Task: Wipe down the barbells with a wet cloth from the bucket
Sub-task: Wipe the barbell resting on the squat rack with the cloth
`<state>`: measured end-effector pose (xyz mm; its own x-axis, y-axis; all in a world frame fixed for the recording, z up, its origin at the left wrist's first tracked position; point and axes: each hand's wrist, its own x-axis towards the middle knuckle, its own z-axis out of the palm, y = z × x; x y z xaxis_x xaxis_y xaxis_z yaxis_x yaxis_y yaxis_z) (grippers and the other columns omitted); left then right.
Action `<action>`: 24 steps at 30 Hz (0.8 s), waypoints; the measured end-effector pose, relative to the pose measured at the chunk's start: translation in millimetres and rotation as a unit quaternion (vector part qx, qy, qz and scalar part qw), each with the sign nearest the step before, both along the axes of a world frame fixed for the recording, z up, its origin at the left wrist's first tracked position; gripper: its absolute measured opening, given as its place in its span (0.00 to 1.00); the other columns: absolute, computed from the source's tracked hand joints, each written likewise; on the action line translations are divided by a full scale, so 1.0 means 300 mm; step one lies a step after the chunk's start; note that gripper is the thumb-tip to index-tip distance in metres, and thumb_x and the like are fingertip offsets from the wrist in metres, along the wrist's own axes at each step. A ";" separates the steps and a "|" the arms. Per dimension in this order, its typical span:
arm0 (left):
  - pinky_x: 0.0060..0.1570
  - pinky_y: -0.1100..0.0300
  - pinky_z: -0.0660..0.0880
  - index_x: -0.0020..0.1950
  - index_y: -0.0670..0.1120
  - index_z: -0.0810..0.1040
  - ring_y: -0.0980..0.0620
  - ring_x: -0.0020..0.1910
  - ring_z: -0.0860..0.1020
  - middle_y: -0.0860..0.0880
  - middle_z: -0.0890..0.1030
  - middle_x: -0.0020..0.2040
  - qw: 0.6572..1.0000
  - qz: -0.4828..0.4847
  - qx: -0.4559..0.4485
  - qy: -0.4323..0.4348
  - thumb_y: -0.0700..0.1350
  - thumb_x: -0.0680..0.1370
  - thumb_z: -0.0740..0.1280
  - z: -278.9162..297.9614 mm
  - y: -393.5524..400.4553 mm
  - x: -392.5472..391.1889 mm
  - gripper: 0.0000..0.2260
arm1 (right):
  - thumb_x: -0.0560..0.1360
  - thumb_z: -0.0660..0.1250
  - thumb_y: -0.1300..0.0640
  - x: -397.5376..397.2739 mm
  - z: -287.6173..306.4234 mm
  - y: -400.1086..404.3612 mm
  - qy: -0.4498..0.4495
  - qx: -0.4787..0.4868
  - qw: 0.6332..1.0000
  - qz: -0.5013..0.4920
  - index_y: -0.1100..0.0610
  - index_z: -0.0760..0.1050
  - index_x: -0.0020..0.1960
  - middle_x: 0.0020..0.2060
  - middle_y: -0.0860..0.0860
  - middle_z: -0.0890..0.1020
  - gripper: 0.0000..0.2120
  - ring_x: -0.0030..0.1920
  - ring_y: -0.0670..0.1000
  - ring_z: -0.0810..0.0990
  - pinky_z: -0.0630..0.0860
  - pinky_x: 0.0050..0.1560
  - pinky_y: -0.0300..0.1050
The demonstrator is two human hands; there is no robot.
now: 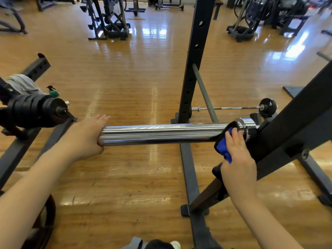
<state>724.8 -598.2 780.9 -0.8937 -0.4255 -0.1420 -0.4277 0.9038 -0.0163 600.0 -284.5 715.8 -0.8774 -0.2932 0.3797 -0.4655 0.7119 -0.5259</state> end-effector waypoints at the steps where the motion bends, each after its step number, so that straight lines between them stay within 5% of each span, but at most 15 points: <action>1: 0.66 0.59 0.64 0.78 0.47 0.53 0.51 0.72 0.64 0.49 0.62 0.75 1.000 0.000 0.015 -0.024 0.43 0.71 0.71 0.018 -0.001 -0.007 0.40 | 0.68 0.61 0.79 -0.007 0.008 -0.013 -0.007 -0.009 1.000 -0.001 0.61 0.63 0.72 0.71 0.50 0.60 0.35 0.73 0.47 0.54 0.54 0.69 0.43; 3: 0.59 0.59 0.70 0.78 0.49 0.54 0.50 0.64 0.72 0.49 0.69 0.71 0.997 0.007 0.051 -0.049 0.43 0.70 0.72 0.041 -0.002 -0.016 0.41 | 0.69 0.60 0.78 -0.032 0.033 -0.050 -0.012 -0.008 1.000 0.007 0.61 0.62 0.72 0.73 0.53 0.62 0.34 0.74 0.49 0.54 0.51 0.70 0.42; 5: 0.63 0.58 0.68 0.78 0.49 0.54 0.50 0.68 0.69 0.49 0.67 0.72 0.998 -0.001 0.050 -0.034 0.43 0.69 0.73 0.033 -0.007 -0.010 0.42 | 0.69 0.60 0.77 -0.061 0.054 -0.078 -0.019 0.012 1.000 0.018 0.61 0.63 0.72 0.73 0.55 0.63 0.33 0.75 0.52 0.54 0.50 0.70 0.42; 9: 0.72 0.50 0.55 0.77 0.46 0.56 0.46 0.72 0.62 0.47 0.69 0.71 0.997 -0.017 -0.003 0.072 0.43 0.66 0.76 -0.031 -0.018 0.040 0.44 | 0.67 0.62 0.79 -0.056 0.037 -0.037 0.009 0.023 0.999 0.029 0.63 0.64 0.71 0.71 0.54 0.65 0.34 0.73 0.52 0.56 0.53 0.68 0.46; 12: 0.68 0.40 0.58 0.72 0.39 0.64 0.39 0.68 0.68 0.39 0.74 0.65 0.986 -0.026 -0.080 0.145 0.38 0.59 0.80 -0.106 -0.004 0.085 0.45 | 0.67 0.62 0.80 -0.025 0.000 0.009 0.015 0.001 1.000 0.015 0.59 0.61 0.71 0.70 0.48 0.60 0.37 0.72 0.49 0.55 0.56 0.68 0.47; 17: 0.66 0.40 0.61 0.61 0.34 0.73 0.34 0.62 0.73 0.34 0.76 0.60 0.958 -0.053 -0.110 0.261 0.29 0.63 0.74 -0.159 -0.013 0.066 0.27 | 0.63 0.64 0.82 0.020 -0.038 -0.044 0.026 -0.013 1.000 -0.002 0.66 0.63 0.71 0.71 0.56 0.61 0.37 0.72 0.57 0.58 0.57 0.68 0.53; 21: 0.67 0.42 0.60 0.62 0.34 0.75 0.35 0.65 0.72 0.34 0.75 0.64 0.979 -0.033 -0.068 0.187 0.32 0.60 0.77 -0.142 -0.038 0.045 0.30 | 0.60 0.66 0.82 -0.009 -0.024 -0.092 0.096 0.046 0.992 0.062 0.68 0.69 0.67 0.66 0.64 0.71 0.35 0.69 0.62 0.64 0.55 0.64 0.65; 24: 0.72 0.53 0.54 0.70 0.42 0.70 0.45 0.73 0.64 0.43 0.68 0.72 0.991 -0.033 -0.031 0.126 0.38 0.67 0.75 -0.090 -0.046 0.031 0.32 | 0.62 0.65 0.82 -0.062 -0.013 -0.044 0.103 0.034 0.994 0.032 0.66 0.68 0.68 0.67 0.59 0.69 0.35 0.69 0.58 0.64 0.60 0.66 0.57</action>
<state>734.2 -612.1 753.9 -0.9235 -0.3660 0.1144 -0.3654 0.9305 0.0275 581.2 -297.8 711.9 -0.7615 -0.3770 0.5272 -0.6040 0.7077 -0.3664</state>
